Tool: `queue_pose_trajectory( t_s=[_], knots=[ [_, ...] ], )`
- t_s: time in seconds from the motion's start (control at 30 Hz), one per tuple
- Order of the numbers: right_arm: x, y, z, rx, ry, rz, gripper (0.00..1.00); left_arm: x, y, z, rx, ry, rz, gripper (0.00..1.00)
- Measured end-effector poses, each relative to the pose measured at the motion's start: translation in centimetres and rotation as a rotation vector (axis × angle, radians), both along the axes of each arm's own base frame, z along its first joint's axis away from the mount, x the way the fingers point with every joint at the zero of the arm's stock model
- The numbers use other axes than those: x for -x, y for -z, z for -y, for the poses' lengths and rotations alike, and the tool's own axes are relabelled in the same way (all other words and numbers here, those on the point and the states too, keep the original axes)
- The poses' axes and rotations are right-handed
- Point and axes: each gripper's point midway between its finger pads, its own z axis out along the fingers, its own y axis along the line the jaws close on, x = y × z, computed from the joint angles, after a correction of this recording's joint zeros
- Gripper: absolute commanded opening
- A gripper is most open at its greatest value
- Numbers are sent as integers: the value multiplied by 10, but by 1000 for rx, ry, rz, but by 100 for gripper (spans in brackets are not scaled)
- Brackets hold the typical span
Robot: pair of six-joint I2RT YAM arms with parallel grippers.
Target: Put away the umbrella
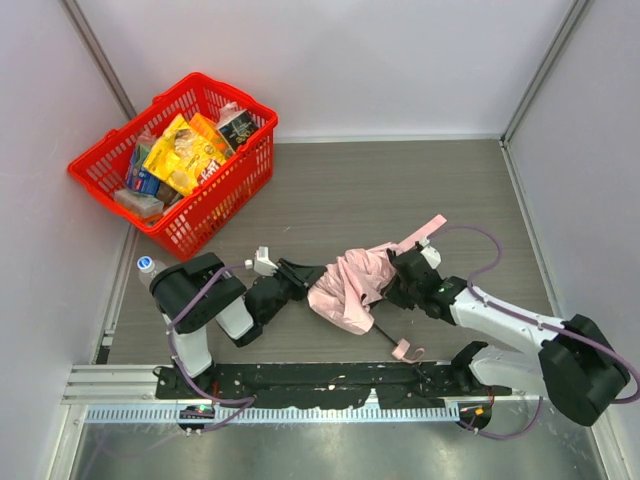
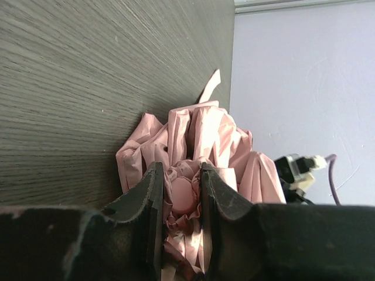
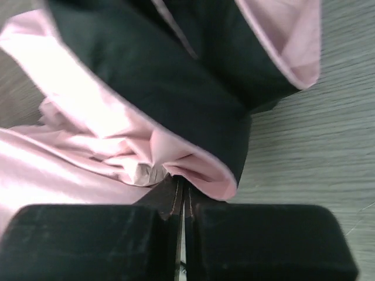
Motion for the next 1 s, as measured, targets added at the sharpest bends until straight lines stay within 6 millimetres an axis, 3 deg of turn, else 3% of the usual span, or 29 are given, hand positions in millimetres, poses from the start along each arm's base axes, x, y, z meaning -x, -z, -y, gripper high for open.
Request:
queue_pose_trajectory(
  t_s=[0.07,0.17,0.4,0.6,0.67,0.73,0.83,0.9,1.0],
  knots=[
    [0,15,7,33,-19,-51,26,1,0,0,3,3,-2,0],
    [2,11,13,82,-58,-61,43,2,-1,0,4,7,-2,0],
    [-12,-70,15,150,-116,33,66,3,-3,0,6,9,0,0],
    [-30,-111,24,189,-129,96,66,3,-3,0,6,10,-1,0],
    [-47,-114,26,218,-124,101,59,3,-3,0,6,10,-1,0],
    [-58,-106,26,243,-130,91,48,3,-3,0,6,11,-1,0],
    [-60,-78,21,264,-150,30,29,4,-4,0,7,12,0,0],
    [-50,-48,20,248,-157,-9,28,4,-5,0,8,13,0,0],
    [-14,7,28,238,-183,-108,34,5,-6,1,11,19,3,0]
  ],
)
